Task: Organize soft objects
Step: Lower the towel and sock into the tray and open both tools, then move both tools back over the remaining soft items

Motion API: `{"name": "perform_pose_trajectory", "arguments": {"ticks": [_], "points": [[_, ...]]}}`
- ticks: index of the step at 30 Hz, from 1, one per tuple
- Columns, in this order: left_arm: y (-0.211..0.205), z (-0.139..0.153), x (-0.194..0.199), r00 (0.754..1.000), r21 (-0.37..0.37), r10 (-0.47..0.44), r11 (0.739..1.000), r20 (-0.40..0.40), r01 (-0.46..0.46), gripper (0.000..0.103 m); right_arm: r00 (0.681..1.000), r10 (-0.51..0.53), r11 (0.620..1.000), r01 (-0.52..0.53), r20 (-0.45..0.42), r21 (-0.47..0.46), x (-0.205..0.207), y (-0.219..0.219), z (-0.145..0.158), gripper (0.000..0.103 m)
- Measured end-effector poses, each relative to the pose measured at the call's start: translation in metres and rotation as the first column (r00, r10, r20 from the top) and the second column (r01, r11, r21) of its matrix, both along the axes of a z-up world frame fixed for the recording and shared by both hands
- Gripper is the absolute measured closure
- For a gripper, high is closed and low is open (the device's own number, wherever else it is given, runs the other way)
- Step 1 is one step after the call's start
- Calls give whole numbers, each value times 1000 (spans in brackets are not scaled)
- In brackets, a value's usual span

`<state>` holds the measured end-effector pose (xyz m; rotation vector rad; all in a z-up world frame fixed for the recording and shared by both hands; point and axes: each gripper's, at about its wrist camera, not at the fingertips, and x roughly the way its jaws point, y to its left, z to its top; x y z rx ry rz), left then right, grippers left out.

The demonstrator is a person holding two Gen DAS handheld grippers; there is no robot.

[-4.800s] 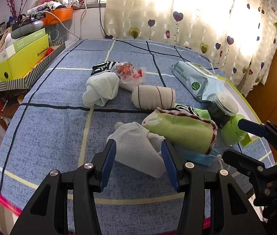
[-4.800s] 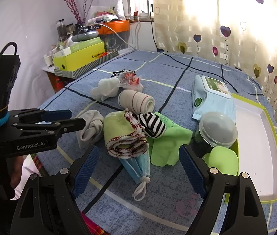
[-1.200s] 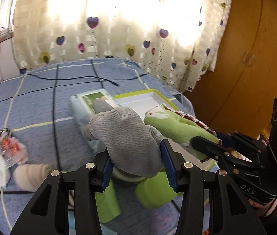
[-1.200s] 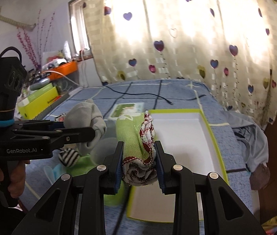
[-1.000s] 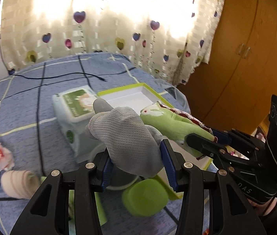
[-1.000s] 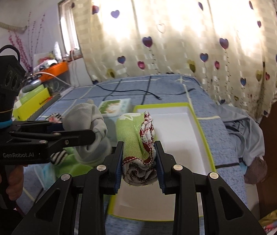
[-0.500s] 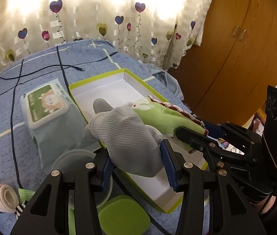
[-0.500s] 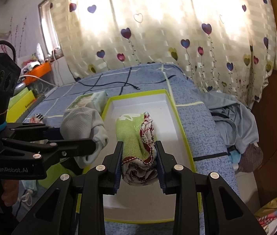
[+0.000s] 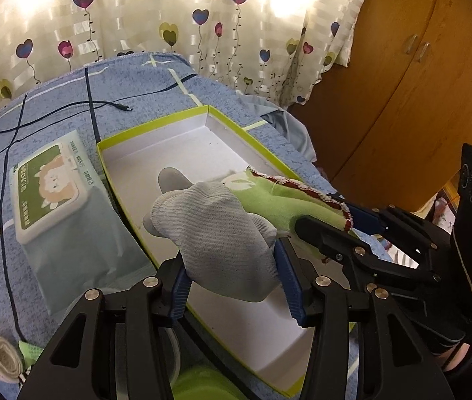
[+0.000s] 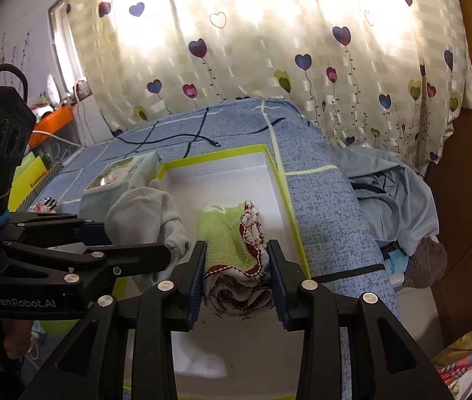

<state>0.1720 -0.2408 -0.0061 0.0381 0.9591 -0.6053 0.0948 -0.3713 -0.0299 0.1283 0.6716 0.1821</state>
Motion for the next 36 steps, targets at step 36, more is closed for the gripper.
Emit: {"name": "perform_pose_trajectory", "arguments": {"ticks": [36], "points": [[65, 36, -51, 992, -81, 71, 995, 104, -63, 51, 996, 68, 996, -64, 62, -69, -43, 44, 35, 43]]}}
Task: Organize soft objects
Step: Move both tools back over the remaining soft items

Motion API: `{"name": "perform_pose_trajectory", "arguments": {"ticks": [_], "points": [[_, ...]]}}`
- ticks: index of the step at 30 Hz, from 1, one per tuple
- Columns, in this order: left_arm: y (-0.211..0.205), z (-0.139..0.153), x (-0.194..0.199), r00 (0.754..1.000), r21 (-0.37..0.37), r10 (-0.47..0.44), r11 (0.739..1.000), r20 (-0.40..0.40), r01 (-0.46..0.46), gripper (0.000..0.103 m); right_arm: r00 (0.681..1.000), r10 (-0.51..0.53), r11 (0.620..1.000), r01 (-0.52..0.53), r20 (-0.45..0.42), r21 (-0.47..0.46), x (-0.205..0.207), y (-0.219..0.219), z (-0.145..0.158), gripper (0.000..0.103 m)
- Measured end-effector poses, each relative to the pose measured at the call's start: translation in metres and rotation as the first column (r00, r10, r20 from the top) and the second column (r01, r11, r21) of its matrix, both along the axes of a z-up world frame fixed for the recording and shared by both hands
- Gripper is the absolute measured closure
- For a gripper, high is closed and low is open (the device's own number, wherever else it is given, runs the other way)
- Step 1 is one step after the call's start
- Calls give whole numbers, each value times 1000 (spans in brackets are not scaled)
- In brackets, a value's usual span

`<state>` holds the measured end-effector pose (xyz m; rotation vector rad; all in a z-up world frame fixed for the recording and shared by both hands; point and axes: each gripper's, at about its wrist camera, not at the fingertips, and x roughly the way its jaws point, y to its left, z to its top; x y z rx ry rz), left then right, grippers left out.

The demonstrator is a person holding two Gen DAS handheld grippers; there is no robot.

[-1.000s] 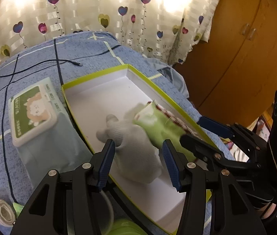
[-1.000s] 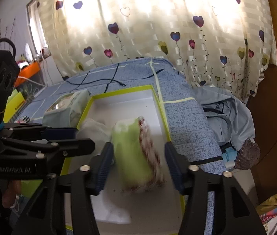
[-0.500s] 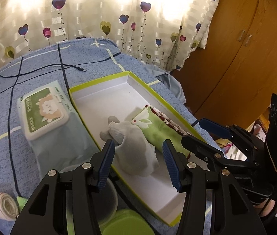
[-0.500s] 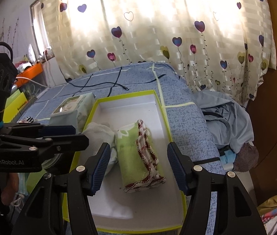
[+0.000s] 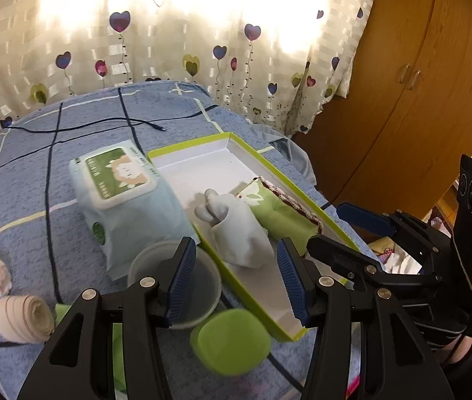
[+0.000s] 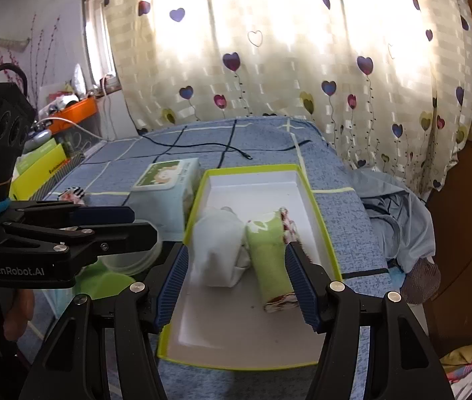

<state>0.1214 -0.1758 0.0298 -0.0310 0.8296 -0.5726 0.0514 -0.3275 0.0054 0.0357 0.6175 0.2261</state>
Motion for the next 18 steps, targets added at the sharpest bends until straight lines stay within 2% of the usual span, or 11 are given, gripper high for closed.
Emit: {"name": "perform_pose_trajectory", "arguments": {"ticks": [3, 7, 18], "points": [[11, 2, -8, 1000, -9, 12, 1000, 10, -12, 51, 1000, 11, 1000, -11, 9, -5, -5, 9, 4, 37], [24, 3, -18, 999, -14, 33, 999, 20, -33, 51, 999, 32, 999, -32, 23, -12, -12, 21, 10, 35], [68, -2, -37, 992, -11, 125, 992, 26, -125, 51, 991, 132, 991, -132, 6, -25, -21, 64, 12, 35]]}}
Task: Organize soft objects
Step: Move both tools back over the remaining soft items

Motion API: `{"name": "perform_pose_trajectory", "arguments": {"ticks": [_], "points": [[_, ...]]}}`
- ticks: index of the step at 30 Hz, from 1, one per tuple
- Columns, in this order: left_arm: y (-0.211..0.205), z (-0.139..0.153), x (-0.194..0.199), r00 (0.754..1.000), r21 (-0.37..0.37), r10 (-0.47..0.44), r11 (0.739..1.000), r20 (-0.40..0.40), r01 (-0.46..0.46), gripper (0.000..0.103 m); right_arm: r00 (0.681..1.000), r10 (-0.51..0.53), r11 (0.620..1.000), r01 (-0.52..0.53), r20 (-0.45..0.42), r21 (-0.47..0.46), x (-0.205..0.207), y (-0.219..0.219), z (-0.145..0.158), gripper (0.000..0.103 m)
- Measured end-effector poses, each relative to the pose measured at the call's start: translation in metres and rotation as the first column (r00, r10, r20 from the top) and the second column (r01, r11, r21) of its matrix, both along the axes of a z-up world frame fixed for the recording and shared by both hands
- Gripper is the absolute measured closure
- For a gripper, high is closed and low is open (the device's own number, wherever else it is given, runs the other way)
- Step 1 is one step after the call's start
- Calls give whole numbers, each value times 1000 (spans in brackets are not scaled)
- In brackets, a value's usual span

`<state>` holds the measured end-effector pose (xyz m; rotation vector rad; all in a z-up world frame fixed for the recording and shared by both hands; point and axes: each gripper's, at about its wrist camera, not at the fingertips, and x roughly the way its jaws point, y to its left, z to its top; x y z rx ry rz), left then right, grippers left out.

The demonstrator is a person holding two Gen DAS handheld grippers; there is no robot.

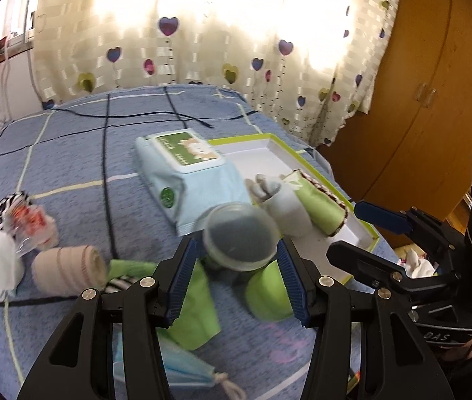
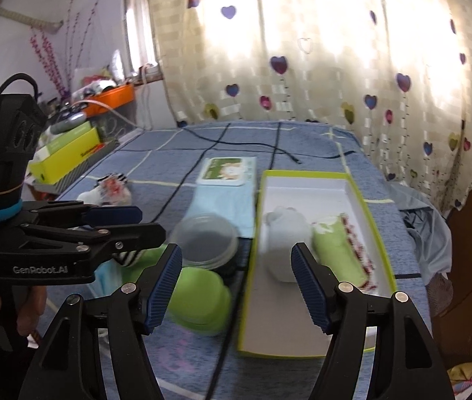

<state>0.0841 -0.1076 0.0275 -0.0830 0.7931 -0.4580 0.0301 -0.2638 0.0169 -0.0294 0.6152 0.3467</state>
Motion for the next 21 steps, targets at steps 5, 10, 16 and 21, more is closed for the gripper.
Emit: {"name": "perform_pose_trajectory", "arguments": {"ticks": [5, 10, 16, 21], "points": [[19, -2, -6, 999, -2, 38, 999, 5, -38, 51, 999, 42, 999, -42, -13, -7, 0, 19, -1, 35], [38, -8, -13, 998, -4, 62, 998, -3, -62, 51, 997, 72, 997, -72, -24, -17, 0, 35, 0, 35], [62, -19, -19, 993, -21, 115, 993, -26, -116, 51, 995, 96, 995, -97, -21, -21, -4, 48, 0, 35], [78, -27, -22, 986, -20, 158, 987, -47, -159, 51, 993, 118, 993, -118, -20, -10, -6, 55, -1, 35]]}}
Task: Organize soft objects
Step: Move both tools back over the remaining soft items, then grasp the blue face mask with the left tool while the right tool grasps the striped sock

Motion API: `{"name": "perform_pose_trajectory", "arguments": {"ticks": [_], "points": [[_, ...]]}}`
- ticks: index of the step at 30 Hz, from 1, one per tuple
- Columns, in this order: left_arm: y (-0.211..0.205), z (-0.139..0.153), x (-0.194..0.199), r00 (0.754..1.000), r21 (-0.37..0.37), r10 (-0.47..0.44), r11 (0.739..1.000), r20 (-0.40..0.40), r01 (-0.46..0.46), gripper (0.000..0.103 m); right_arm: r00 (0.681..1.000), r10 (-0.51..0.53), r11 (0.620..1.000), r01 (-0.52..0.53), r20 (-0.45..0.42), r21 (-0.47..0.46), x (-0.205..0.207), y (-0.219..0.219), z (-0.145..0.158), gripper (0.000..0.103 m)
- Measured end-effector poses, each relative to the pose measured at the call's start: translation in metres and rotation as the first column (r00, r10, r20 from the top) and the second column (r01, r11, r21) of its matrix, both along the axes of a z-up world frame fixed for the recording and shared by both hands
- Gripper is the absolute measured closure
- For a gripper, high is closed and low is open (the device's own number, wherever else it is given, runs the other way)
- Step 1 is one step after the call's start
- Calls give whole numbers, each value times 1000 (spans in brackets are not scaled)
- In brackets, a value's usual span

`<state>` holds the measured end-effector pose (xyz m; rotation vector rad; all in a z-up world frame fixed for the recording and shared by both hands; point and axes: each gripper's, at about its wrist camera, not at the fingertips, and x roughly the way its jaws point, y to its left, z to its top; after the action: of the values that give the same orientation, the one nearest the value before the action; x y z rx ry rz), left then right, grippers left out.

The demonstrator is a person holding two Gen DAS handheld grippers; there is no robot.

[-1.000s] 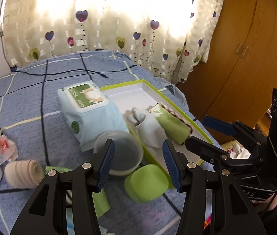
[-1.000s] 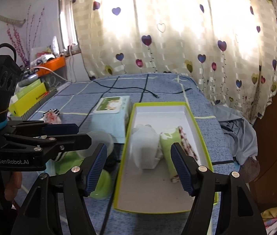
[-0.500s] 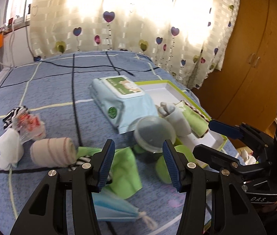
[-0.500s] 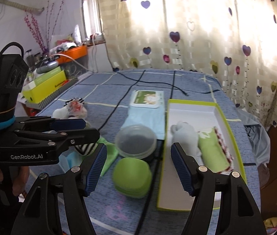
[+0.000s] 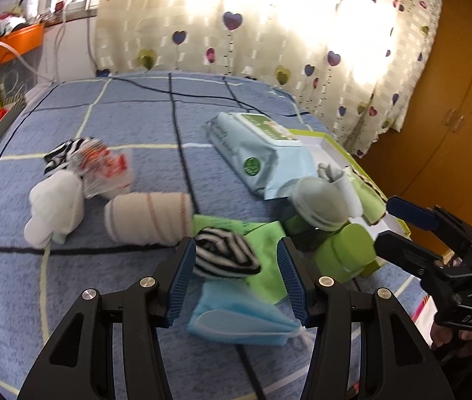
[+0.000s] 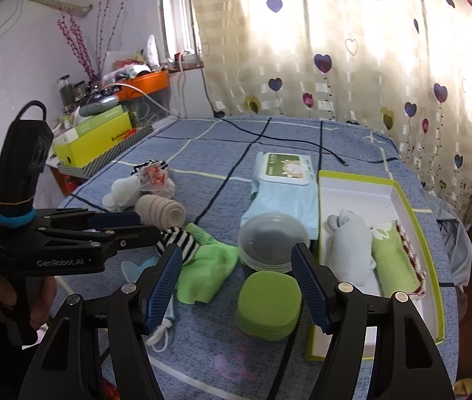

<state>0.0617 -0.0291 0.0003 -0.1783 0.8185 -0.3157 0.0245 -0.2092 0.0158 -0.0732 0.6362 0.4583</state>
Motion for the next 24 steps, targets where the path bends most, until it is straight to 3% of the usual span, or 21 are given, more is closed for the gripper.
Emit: {"name": "perform_pose_trajectory", "arguments": {"ticks": [6, 14, 19, 24], "points": [[14, -10, -8, 999, -9, 30, 1000, -27, -30, 51, 998, 54, 999, -54, 6, -5, -6, 13, -1, 35], [-1, -34, -20, 995, -17, -42, 999, -93, 40, 51, 998, 59, 998, -59, -5, -6, -5, 17, -5, 35], [-5, -43, -18, 992, -8, -32, 999, -119, 31, 51, 997, 70, 997, -70, -14, -10, -6, 19, -7, 35], [-3, -51, -11, 990, -21, -16, 1000, -142, 13, 46, 997, 75, 997, -75, -16, -11, -6, 22, -9, 35]]}}
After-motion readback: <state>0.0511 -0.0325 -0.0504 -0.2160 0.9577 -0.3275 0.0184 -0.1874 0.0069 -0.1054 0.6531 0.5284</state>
